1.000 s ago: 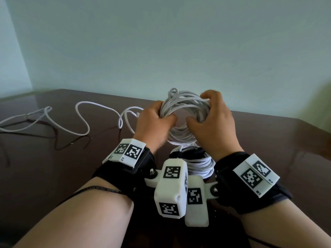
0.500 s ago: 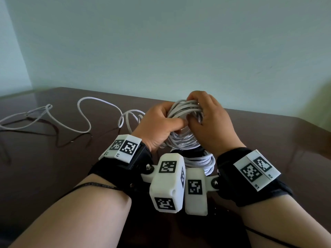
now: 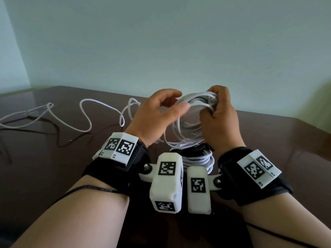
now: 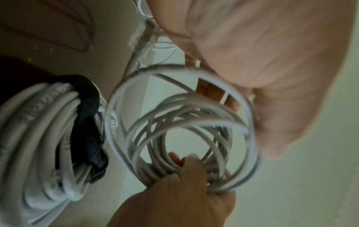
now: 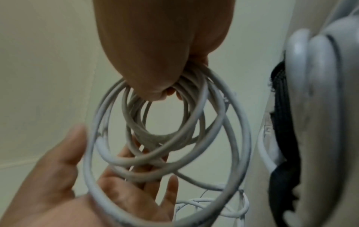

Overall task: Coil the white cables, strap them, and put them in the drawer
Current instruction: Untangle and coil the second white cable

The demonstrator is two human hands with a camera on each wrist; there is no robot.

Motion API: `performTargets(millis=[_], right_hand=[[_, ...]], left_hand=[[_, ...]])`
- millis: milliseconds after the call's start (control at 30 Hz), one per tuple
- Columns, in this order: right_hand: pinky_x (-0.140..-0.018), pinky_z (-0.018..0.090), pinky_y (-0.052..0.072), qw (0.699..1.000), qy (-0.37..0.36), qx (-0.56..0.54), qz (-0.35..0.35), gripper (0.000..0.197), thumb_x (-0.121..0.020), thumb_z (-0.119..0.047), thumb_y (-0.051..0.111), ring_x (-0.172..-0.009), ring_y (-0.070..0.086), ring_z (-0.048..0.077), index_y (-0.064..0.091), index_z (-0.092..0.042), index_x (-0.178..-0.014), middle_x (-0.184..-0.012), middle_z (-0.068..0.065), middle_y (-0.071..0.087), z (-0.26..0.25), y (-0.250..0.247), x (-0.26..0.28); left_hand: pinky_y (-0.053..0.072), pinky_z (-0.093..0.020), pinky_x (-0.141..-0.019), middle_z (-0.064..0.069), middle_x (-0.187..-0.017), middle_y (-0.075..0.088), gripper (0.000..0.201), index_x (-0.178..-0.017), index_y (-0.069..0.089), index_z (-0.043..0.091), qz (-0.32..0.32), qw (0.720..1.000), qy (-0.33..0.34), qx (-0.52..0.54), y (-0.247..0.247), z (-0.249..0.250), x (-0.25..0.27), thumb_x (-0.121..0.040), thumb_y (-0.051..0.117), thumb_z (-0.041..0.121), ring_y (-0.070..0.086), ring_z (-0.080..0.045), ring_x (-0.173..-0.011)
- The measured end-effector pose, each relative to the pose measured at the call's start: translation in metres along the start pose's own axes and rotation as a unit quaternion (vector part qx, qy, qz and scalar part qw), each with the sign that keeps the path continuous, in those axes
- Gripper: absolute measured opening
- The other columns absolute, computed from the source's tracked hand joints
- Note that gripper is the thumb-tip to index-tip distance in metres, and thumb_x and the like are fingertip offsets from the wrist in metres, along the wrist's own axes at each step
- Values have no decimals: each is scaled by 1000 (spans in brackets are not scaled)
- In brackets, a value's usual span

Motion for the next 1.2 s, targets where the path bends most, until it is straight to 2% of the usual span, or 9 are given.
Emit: performTargets(millis=[167, 300, 433, 533, 633, 733, 933, 1100, 1200], right_hand=[[-45, 17, 37, 993, 72, -66, 69, 25, -88, -2, 40, -47, 44, 1, 42, -22, -102, -69, -7, 51, 13, -11, -1], [-57, 30, 43, 976, 145, -109, 123, 24, -88, -4, 36, -65, 52, 18, 39, -24, -102, -75, -3, 53, 28, -22, -2], [-50, 28, 38, 950, 230, -157, 142, 24, -89, -4, 35, -59, 43, 15, 39, -21, -106, -75, -1, 46, 46, -25, 0], [-54, 30, 41, 936, 259, -187, 145, 28, -86, -4, 36, -61, 45, 15, 41, -21, -107, -77, -1, 47, 51, -19, 3], [-59, 33, 45, 945, 244, -174, 133, 29, -86, -6, 39, -65, 49, 16, 43, -20, -111, -80, -1, 51, 47, -13, 4], [-64, 35, 52, 959, 227, -160, 61, 30, -88, -4, 43, -70, 57, 16, 44, -19, -114, -86, 0, 58, 40, -1, 5], [-55, 24, 48, 983, 140, -82, -85, 24, -85, 0, 49, -66, 58, 17, 45, -21, -97, -80, 4, 60, 17, 23, 9], [-48, 17, 43, 989, 104, -72, -83, 26, -86, 1, 46, -67, 56, 18, 43, -17, -104, -81, 4, 58, 8, 23, 7], [-45, 10, 41, 989, 107, -57, -88, 29, -87, -1, 46, -66, 56, 12, 39, -20, -107, -82, 0, 57, 12, 22, 7]], left_hand=[[45, -25, -84, 10, -86, 65, 38, -82, 62, 29, 188, 979, 11, 71, -28, -7, 2, -69, 48, 62, 59, -7, -87], [40, -18, -61, 7, -72, 56, 31, -77, 58, 23, 216, 973, 45, 65, -30, -5, 5, -77, 48, 53, 53, -2, -63], [40, -23, -58, 12, -72, 54, 51, -86, 60, 31, 85, 996, -14, 25, -8, -18, -1, -62, 55, 75, 48, -5, -62], [45, -24, -90, 5, -124, 53, 118, -132, 42, 29, -89, 994, -40, -43, 24, -30, 1, -36, 48, 98, 52, -4, -108], [22, -39, -117, 4, -157, 13, 143, -149, 3, 33, -158, 982, -70, -80, 39, -36, 9, -31, 56, 93, 17, -9, -143], [30, -34, -113, -3, -153, 28, 136, -148, 0, 36, -114, 985, -107, -76, 34, -37, 8, -40, 69, 81, 33, -14, -138], [55, -42, -88, -1, -96, 71, 62, -115, 61, 16, 49, 985, -165, -6, 3, -52, 2, -60, 73, 42, 68, -18, -86], [57, -27, -69, -22, -96, 69, 72, -111, 62, -7, -41, 965, -191, 175, 12, -38, 4, -59, 75, 41, 70, -22, -77], [53, -20, -73, -8, -95, 73, 72, -109, 66, 2, -104, 973, -185, 94, 19, -33, 7, -52, 75, 44, 71, -15, -86]])
Point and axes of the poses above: each hand's wrist, its own x-axis away from the middle knuckle, its own y-axis out of the palm, z = x × y, the point moved 7 cm from there along -x, towards the middle knuckle
